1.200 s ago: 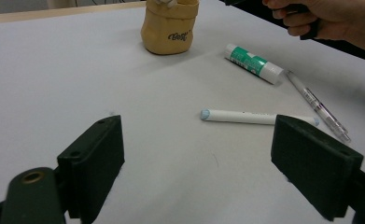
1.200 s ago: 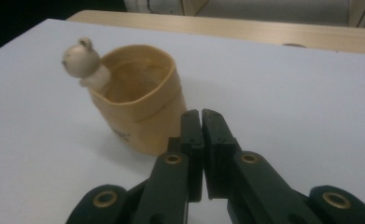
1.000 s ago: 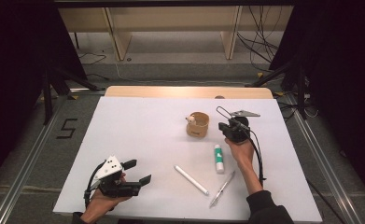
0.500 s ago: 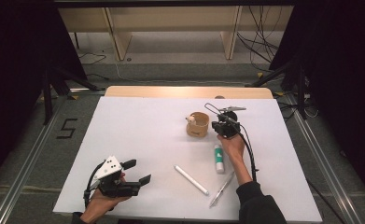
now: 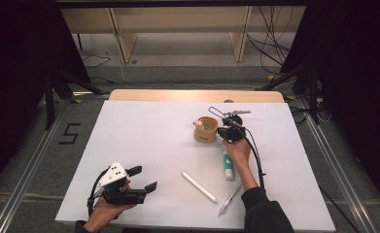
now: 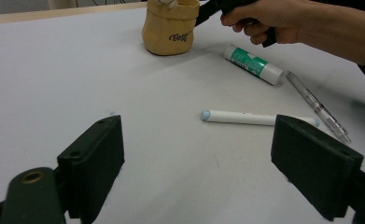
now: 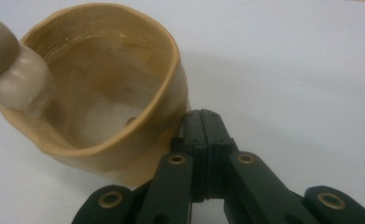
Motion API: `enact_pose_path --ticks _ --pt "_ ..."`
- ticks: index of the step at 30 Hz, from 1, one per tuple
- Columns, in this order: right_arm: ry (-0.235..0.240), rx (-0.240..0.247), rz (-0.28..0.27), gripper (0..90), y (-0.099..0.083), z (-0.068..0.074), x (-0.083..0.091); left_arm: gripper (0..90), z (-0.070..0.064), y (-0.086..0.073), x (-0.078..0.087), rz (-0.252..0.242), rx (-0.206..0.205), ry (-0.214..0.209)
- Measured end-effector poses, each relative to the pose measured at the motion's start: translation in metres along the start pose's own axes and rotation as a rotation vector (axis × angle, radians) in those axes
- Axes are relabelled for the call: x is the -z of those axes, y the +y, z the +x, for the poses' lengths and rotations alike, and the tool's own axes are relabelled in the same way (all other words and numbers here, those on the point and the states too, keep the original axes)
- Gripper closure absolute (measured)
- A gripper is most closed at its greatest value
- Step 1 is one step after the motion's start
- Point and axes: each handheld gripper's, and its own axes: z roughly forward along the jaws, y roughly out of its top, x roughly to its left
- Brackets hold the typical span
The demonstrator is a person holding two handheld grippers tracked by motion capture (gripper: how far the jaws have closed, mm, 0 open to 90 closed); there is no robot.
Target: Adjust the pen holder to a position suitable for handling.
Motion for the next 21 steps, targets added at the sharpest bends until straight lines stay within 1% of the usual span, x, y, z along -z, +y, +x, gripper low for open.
enact_pose_path --ticks 3,8,13,21 --pt "-0.003 -0.012 0.005 90.0 0.0005 0.0003 -0.001 16.6 0.0001 0.0 -0.0001 0.0 0.003 -0.001" --pt "-0.012 -0.017 0.014 90.0 -0.0002 0.0018 -0.0018 16.6 -0.0001 0.0001 -0.0007 0.002 -0.001 0.0" --pt "-0.022 -0.016 0.009 90.0 0.0008 0.0047 -0.0013 16.7 -0.0002 0.0003 -0.0012 0.004 -0.002 -0.002" --pt "-0.014 -0.021 0.028 90.0 0.0017 0.01 -0.006 16.6 -0.0001 0.0005 -0.0016 0.003 -0.003 -0.003"
